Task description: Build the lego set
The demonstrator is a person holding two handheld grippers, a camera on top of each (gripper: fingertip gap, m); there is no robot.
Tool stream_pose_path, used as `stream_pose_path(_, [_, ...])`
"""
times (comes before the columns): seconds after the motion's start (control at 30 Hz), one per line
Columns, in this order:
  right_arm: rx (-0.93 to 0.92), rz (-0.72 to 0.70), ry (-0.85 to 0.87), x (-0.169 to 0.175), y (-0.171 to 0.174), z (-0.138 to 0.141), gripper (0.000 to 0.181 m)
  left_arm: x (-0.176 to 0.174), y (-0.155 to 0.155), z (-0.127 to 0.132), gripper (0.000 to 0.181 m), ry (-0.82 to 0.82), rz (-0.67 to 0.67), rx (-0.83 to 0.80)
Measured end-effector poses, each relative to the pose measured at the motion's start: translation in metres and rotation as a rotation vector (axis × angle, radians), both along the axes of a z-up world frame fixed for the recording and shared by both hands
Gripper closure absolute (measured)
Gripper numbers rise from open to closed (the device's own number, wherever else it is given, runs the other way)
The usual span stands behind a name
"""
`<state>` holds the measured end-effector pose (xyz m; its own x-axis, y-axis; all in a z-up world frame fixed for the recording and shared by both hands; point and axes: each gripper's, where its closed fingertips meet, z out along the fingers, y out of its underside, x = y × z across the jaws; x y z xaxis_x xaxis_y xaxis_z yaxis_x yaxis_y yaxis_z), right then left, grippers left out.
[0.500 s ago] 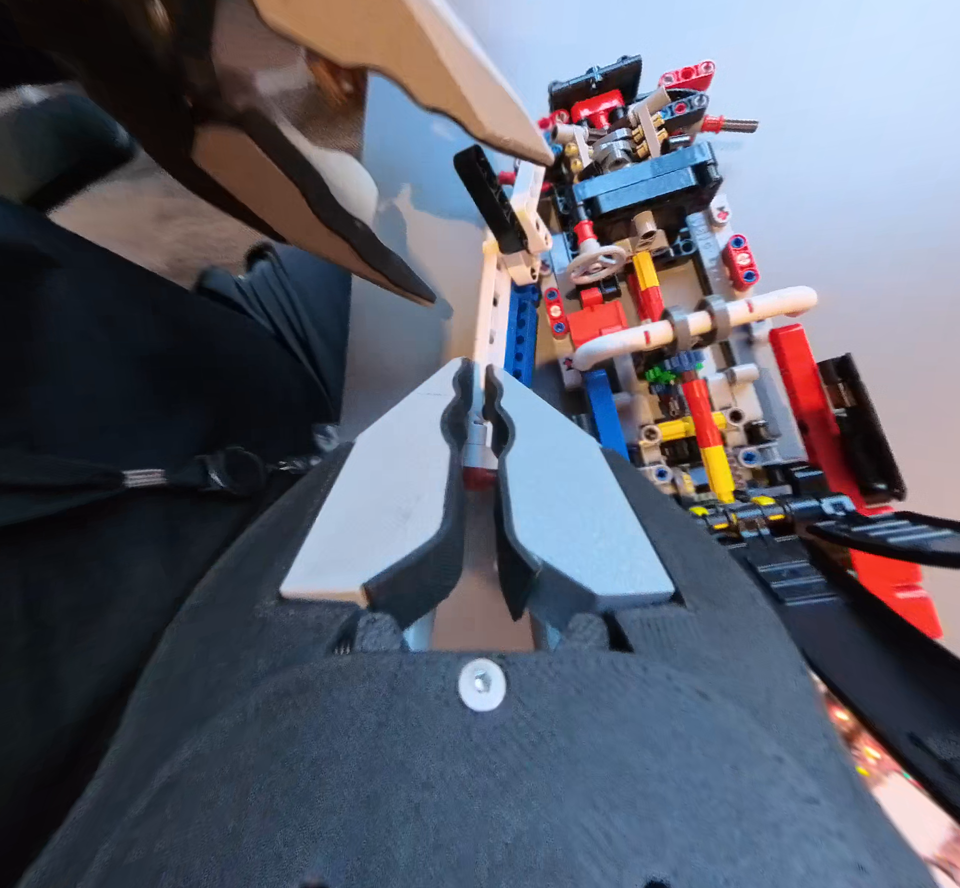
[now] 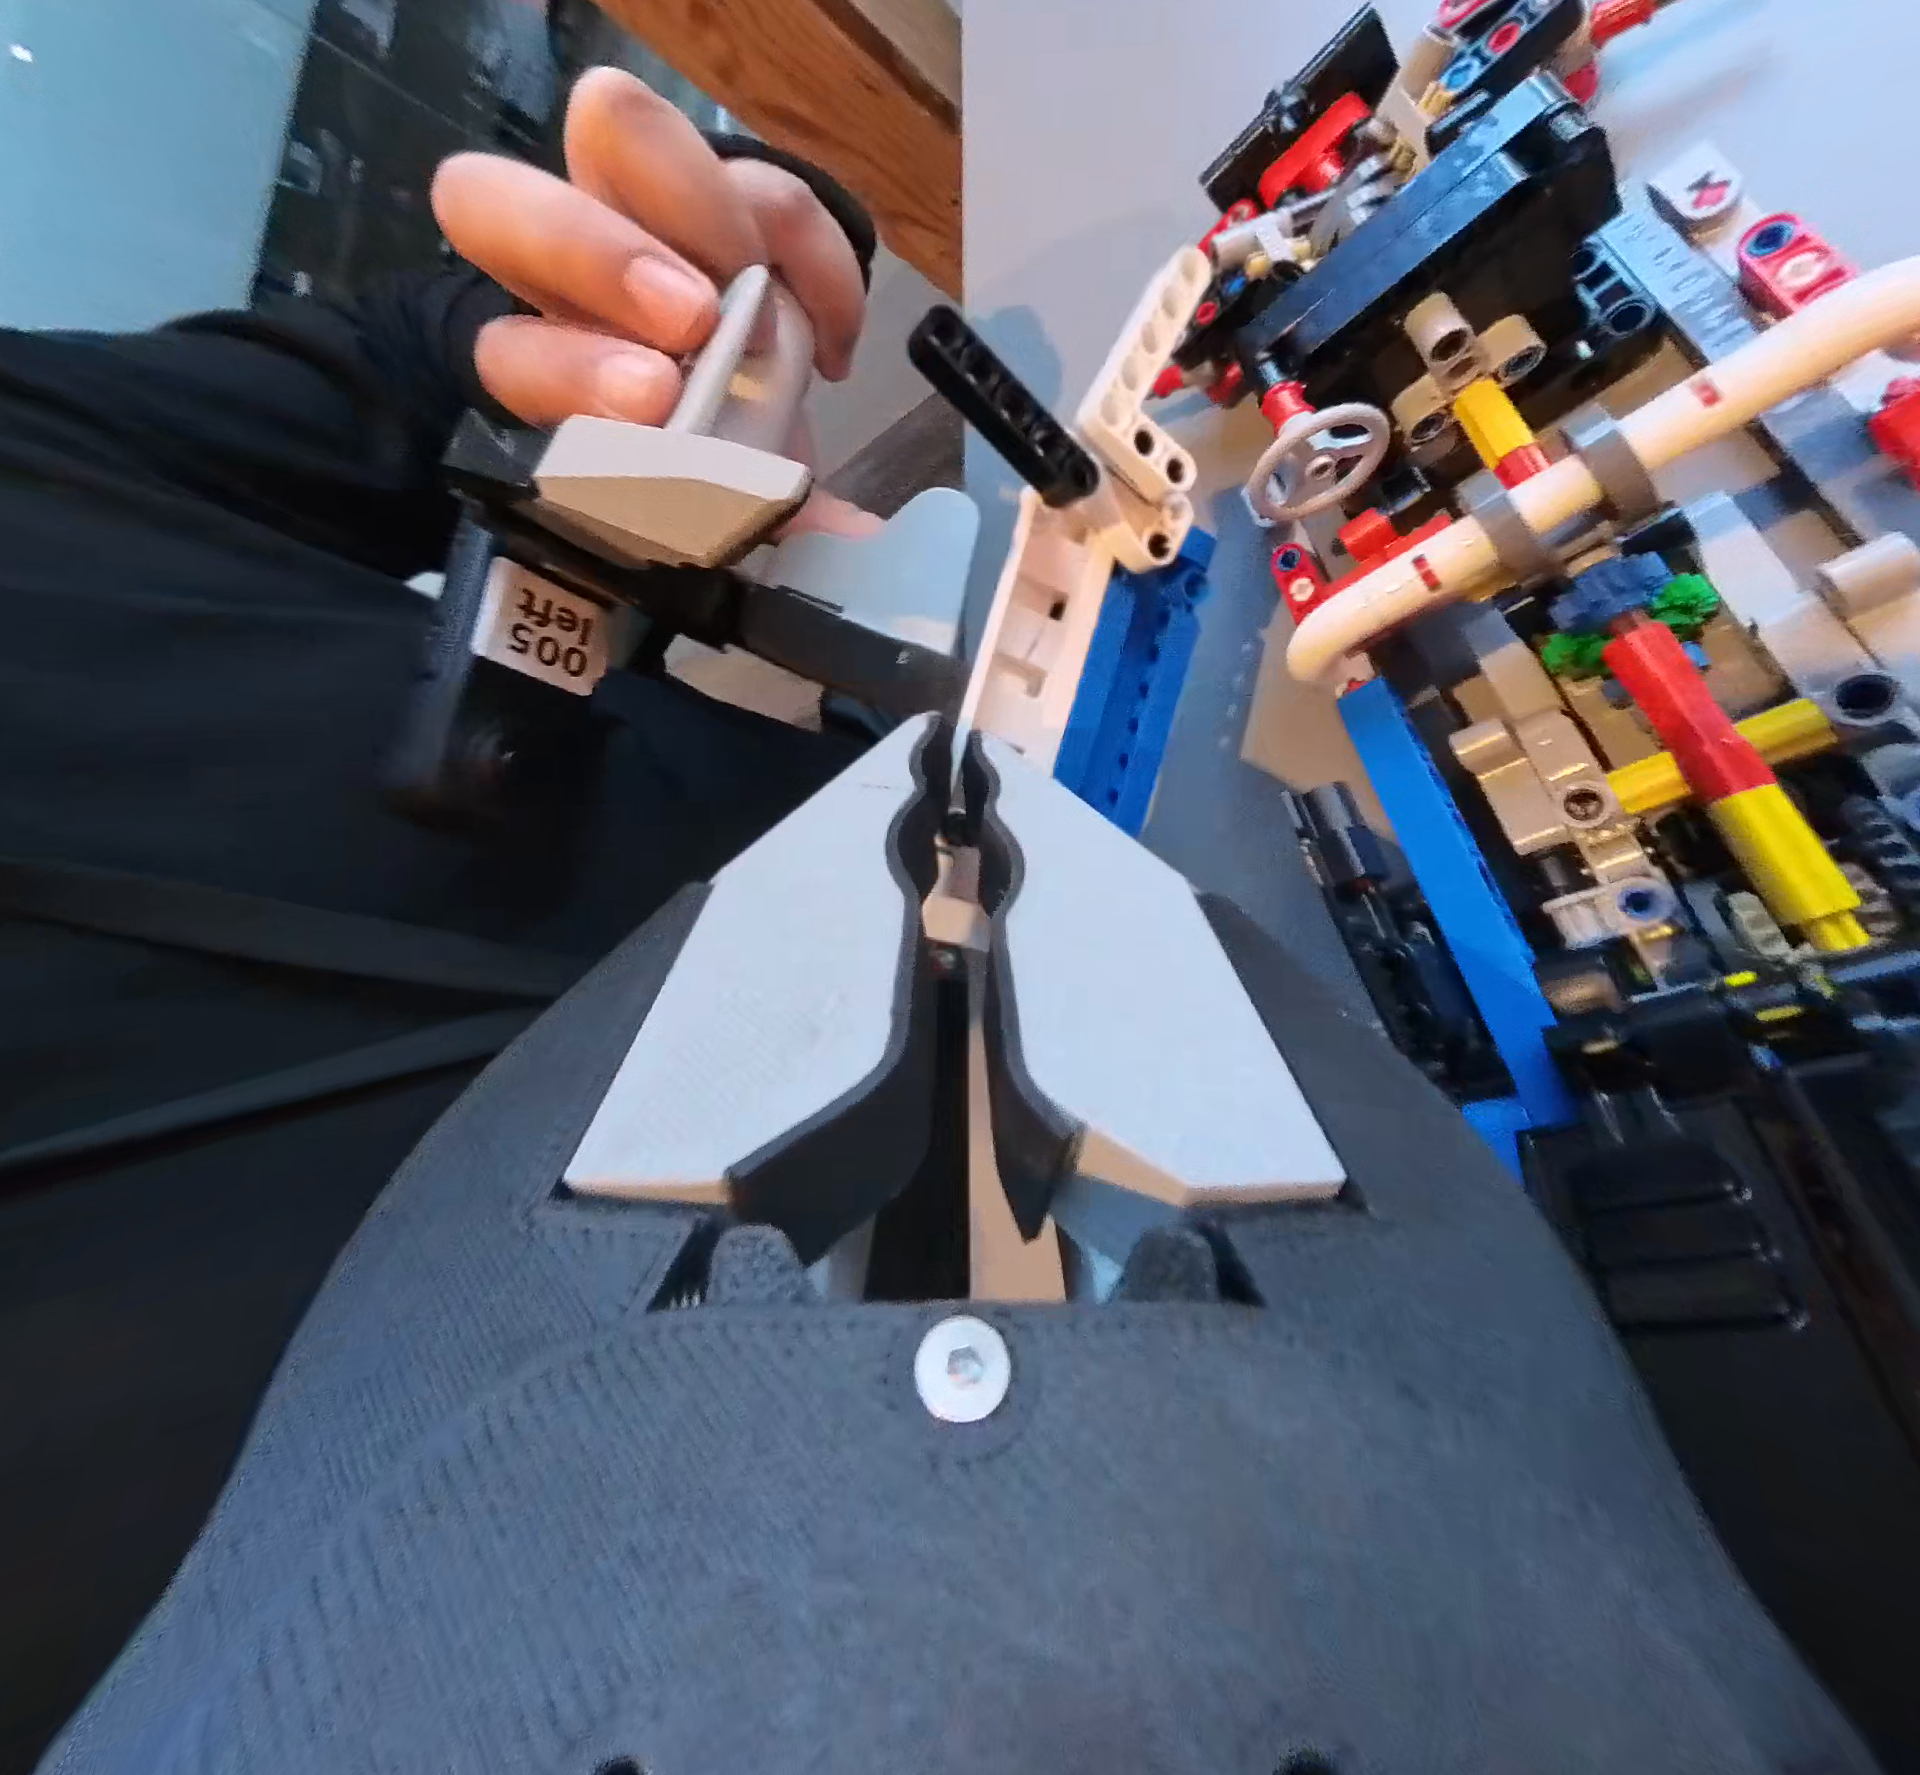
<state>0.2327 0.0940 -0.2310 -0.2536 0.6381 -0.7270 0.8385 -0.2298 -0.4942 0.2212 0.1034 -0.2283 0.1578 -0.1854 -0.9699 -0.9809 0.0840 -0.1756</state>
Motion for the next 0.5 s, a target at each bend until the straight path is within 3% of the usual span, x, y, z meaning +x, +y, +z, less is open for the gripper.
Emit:
stream_pose_path(0.17, [-0.106, 0.011, -0.008, 0.005, 0.001, 0.013, 0.181, 0.001, 0.001, -0.003, 0.095, 0.09, -0.047, 0.003])
stream_pose_path(0.27, [-0.227, 0.012, 0.013, 0.006, -0.005, 0.026, 0.181, 0.005, 0.01, 0.0, 0.096, 0.144, -0.047, 0.086])
stream_pose_path(0.5, [-0.36, -0.029, 0.038, 0.009, -0.005, 0.041, 0.181, 0.001, 0.022, 0.012, 0.119, 0.129, 0.01, 0.21])
